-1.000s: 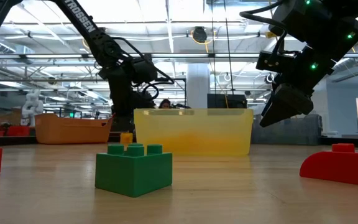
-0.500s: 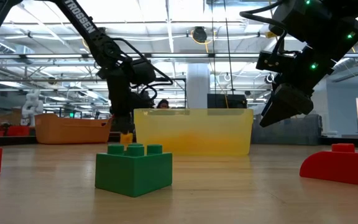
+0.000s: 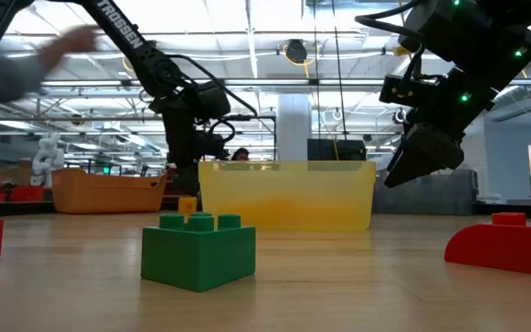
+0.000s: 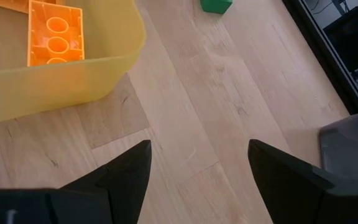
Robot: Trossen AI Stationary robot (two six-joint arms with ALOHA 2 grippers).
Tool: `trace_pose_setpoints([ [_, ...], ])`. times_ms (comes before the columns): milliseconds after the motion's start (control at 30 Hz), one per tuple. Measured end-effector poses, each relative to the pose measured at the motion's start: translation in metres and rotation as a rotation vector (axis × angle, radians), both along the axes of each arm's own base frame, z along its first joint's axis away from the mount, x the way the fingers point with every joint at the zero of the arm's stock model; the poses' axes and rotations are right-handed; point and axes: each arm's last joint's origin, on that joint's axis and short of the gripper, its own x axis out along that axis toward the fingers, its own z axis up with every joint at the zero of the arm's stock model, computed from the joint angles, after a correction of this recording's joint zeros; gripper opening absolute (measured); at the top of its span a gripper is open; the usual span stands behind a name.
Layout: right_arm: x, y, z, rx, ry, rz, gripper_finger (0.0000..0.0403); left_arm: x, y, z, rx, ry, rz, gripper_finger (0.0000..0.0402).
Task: Sort & place blocks by color
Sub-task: Put the yellow 1-stud game piece into the yellow bin
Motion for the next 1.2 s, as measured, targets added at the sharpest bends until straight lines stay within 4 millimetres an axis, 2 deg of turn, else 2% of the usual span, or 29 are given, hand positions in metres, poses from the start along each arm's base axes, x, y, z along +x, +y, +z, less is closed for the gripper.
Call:
trace_pose_setpoints([
  [233,0.000,0.000,0.000,0.000,0.001,0.000,0.0258,-0.005,0.002,-0.002,-0.028,0.023,0.003,0.0202],
  [467,0.000,0.000,0.000,-0.002,0.004,0.003,0.0258,-0.009,0.004,-0.001,-0.151,0.024,-0.039,0.0180],
  [667,0.000,0.000,0.000,0.000,-0.001,0.001,0.0258,-0.012,0.036,0.040,-0.324,-0.283,0.173,0.0151],
  [767,0.000,0.000,0.000,0.000,-0.004,0.001,0.0258,-0.012,0.047,0.062,-0.413,-0.401,0.218,0.0144],
  [933,0.001,0.000,0.000,0.001,-0.007,0.000,0.0258,-0.008,0.051,0.080,-0.359,-0.445,0.306,0.0143],
  [1033,0.001,0.000,0.000,0.002,-0.011,0.001,0.0258,-0.010,0.056,0.073,-0.361,-0.479,0.425,0.0143],
  [1200,0.002,0.000,0.001,0.006,-0.025,0.001,0.0258,-0.014,0.064,0.041,-0.447,-0.447,0.630,0.0143],
])
